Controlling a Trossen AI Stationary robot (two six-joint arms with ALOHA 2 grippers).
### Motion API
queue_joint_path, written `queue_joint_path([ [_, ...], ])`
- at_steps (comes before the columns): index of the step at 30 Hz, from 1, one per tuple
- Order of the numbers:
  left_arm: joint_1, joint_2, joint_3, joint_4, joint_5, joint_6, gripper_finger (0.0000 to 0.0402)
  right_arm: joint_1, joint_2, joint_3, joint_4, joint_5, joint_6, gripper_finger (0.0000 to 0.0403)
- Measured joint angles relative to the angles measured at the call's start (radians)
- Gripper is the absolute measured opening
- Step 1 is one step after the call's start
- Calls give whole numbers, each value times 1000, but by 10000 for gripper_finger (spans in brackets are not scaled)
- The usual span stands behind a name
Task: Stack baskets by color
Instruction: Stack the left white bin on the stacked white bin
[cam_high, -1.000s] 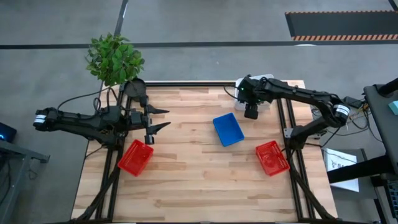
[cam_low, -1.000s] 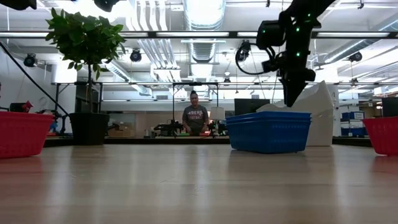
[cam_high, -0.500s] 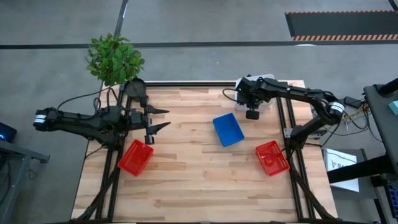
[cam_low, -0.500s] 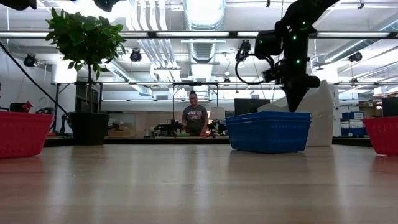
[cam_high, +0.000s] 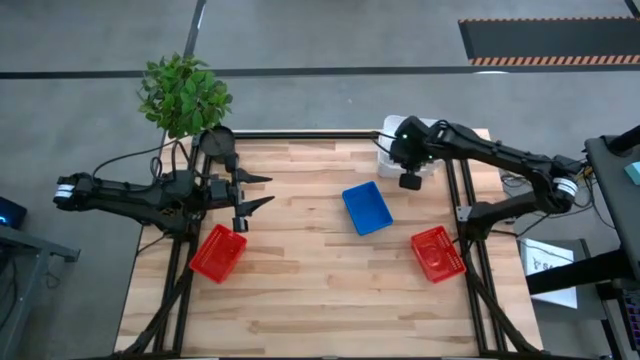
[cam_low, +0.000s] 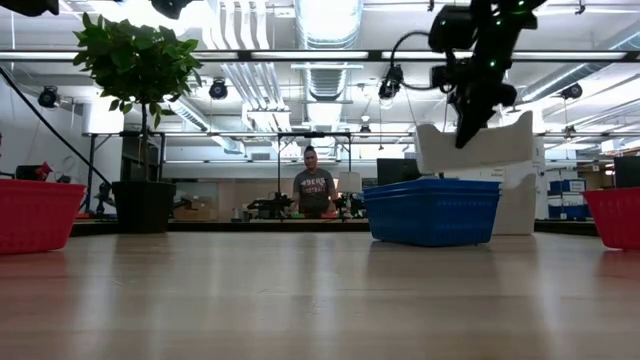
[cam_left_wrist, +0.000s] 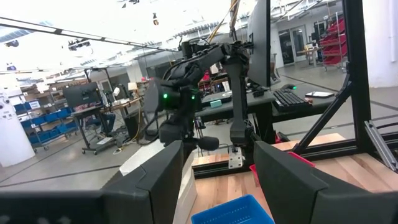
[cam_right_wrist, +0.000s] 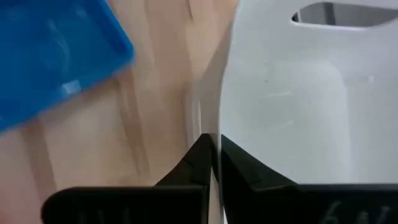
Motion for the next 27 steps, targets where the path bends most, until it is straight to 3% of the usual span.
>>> queue_joint_path([
  [8, 0, 0, 0, 0, 0, -2, 182, -43, -85, -94, 152, -136, -114, 9],
  [27, 0, 0, 0, 1, 0, -4, 182, -145, 12, -123, 180, -177, -150, 9],
])
